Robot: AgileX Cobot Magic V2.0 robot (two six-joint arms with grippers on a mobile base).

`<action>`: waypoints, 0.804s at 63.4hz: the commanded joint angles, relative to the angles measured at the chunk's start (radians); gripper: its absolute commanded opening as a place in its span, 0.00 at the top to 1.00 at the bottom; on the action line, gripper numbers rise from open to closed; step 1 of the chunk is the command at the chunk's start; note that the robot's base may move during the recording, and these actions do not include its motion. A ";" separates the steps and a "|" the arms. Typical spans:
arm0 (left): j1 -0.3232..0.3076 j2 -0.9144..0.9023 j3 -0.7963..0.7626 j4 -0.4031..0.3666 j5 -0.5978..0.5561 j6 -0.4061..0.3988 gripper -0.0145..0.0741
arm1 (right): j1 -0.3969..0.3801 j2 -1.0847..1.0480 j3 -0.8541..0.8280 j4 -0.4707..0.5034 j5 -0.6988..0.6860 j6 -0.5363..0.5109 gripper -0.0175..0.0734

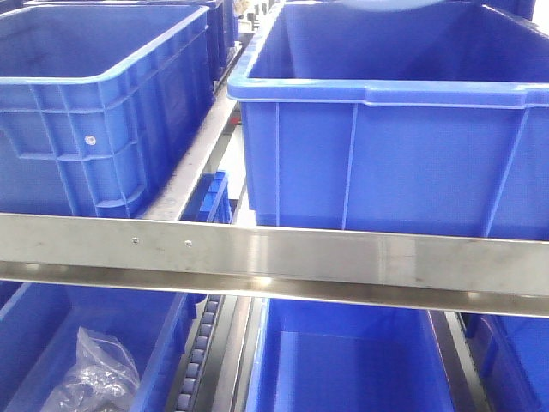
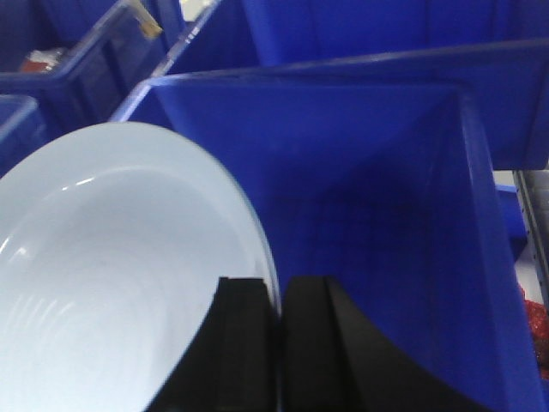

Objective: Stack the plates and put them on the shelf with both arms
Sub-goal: 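Open the right gripper to release the plates inside the bin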

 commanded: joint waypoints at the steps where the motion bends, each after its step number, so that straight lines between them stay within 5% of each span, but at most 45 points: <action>1: 0.002 0.013 -0.031 -0.002 -0.091 -0.009 0.74 | -0.009 0.009 -0.070 -0.007 -0.118 -0.005 0.75; 9: 0.002 0.013 -0.031 -0.002 -0.091 -0.009 0.74 | -0.009 0.041 -0.077 -0.007 -0.147 -0.005 0.67; 21: 0.002 0.013 -0.031 -0.002 -0.091 -0.009 0.74 | -0.009 0.045 -0.077 -0.007 -0.213 -0.005 0.29; 42: 0.002 0.013 -0.031 -0.002 -0.091 -0.009 0.74 | -0.009 -0.041 -0.054 -0.007 -0.067 -0.005 0.29; 51: 0.002 0.013 -0.031 -0.002 -0.091 -0.009 0.74 | -0.009 -0.178 0.047 -0.007 -0.062 -0.005 0.38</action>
